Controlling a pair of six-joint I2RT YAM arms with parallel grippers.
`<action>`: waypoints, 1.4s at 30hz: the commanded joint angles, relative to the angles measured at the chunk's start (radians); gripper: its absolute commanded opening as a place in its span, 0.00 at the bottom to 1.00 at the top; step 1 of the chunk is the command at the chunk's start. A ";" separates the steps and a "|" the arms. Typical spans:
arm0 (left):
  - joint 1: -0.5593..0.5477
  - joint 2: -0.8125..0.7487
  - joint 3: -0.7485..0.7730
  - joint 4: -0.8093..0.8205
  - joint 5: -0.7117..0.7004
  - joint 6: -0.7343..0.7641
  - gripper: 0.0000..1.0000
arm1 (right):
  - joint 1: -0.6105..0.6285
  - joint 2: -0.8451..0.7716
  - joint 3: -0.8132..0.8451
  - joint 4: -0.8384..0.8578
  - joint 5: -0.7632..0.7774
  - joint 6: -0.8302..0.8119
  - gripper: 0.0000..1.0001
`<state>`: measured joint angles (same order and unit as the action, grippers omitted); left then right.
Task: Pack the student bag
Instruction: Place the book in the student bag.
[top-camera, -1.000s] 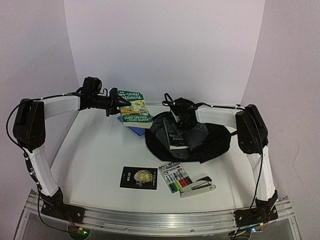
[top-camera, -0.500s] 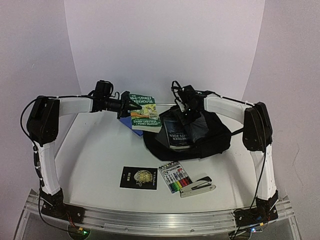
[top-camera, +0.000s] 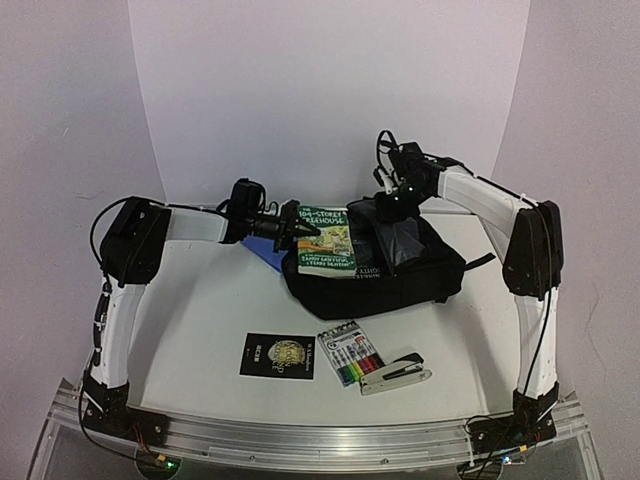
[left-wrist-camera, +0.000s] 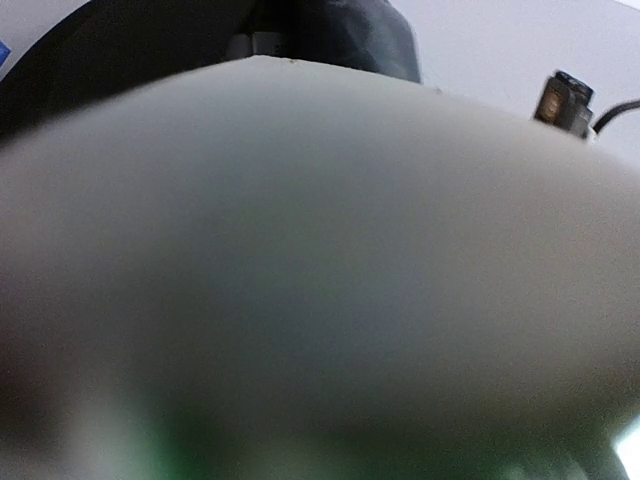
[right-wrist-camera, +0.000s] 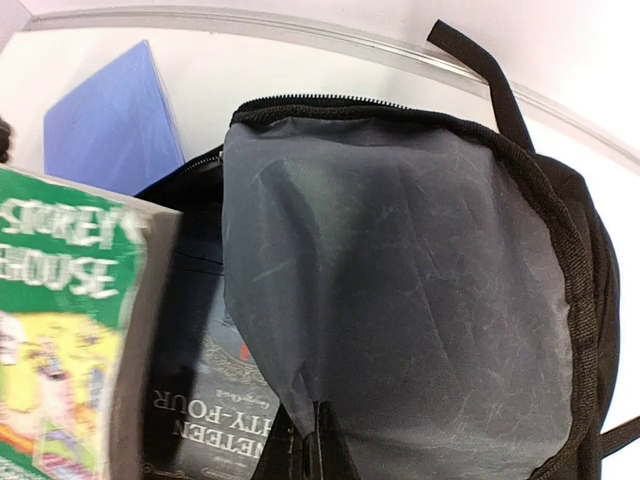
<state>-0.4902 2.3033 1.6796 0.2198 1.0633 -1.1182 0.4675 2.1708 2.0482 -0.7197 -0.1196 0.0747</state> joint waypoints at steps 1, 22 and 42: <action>-0.033 0.040 0.079 0.180 0.040 -0.079 0.00 | 0.000 -0.084 0.083 0.042 -0.048 0.072 0.00; -0.109 0.330 0.446 0.290 -0.004 -0.275 0.00 | 0.002 -0.106 0.059 0.047 -0.143 0.111 0.00; -0.134 0.225 0.372 0.315 -0.062 -0.237 0.00 | 0.100 -0.083 0.101 0.121 -0.304 0.377 0.00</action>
<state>-0.6269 2.6361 1.9781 0.5081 0.9914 -1.4036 0.5220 2.1632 2.0726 -0.7286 -0.3005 0.3260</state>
